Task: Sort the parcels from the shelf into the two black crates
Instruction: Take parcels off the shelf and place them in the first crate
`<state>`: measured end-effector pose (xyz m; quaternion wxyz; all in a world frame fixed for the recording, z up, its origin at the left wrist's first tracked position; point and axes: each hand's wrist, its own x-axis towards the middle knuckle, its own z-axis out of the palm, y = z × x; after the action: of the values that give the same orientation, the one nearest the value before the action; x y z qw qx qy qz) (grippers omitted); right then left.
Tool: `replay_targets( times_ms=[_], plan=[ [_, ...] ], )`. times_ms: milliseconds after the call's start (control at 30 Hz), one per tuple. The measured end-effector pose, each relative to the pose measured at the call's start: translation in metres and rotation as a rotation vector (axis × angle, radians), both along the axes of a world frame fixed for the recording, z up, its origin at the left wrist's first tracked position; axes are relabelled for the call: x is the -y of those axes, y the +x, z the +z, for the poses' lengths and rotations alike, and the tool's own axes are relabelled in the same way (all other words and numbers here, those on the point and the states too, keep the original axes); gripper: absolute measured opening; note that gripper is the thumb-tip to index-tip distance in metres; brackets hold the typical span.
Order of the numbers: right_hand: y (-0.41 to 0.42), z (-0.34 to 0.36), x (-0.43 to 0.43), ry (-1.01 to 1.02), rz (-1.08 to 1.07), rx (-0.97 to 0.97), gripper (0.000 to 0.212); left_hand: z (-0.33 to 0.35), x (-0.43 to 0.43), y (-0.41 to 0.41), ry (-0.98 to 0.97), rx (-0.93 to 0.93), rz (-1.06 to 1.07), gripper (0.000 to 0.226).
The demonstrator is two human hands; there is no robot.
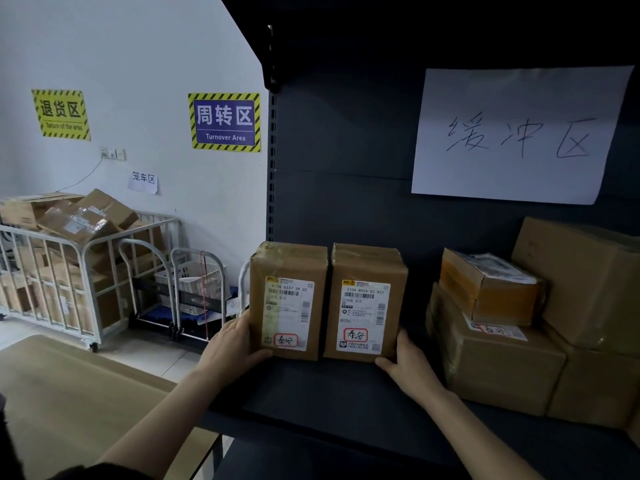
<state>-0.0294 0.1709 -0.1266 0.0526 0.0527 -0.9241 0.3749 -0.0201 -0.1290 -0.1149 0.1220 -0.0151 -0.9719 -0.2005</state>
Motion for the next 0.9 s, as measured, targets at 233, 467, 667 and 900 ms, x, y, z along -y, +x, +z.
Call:
replay_targets(
  times_ms=[233,467,667,900],
  plan=[
    [-0.015,0.002,0.004,-0.287,0.034,0.045,0.089,0.0,-0.004,-0.011,0.243,0.083,-0.053,0.083],
    [-0.013,-0.002,0.005,-0.389,0.036,0.015,0.075,-0.002,-0.007,-0.007,0.471,0.05,-0.067,0.076],
    [0.005,0.003,0.005,-0.415,0.069,-0.064,0.06,0.005,-0.008,0.006,0.621,-0.06,-0.149,0.062],
    [0.03,0.017,0.0,-0.406,0.118,-0.156,0.067,0.017,-0.013,0.025,0.623,-0.097,-0.207,0.057]
  ],
)
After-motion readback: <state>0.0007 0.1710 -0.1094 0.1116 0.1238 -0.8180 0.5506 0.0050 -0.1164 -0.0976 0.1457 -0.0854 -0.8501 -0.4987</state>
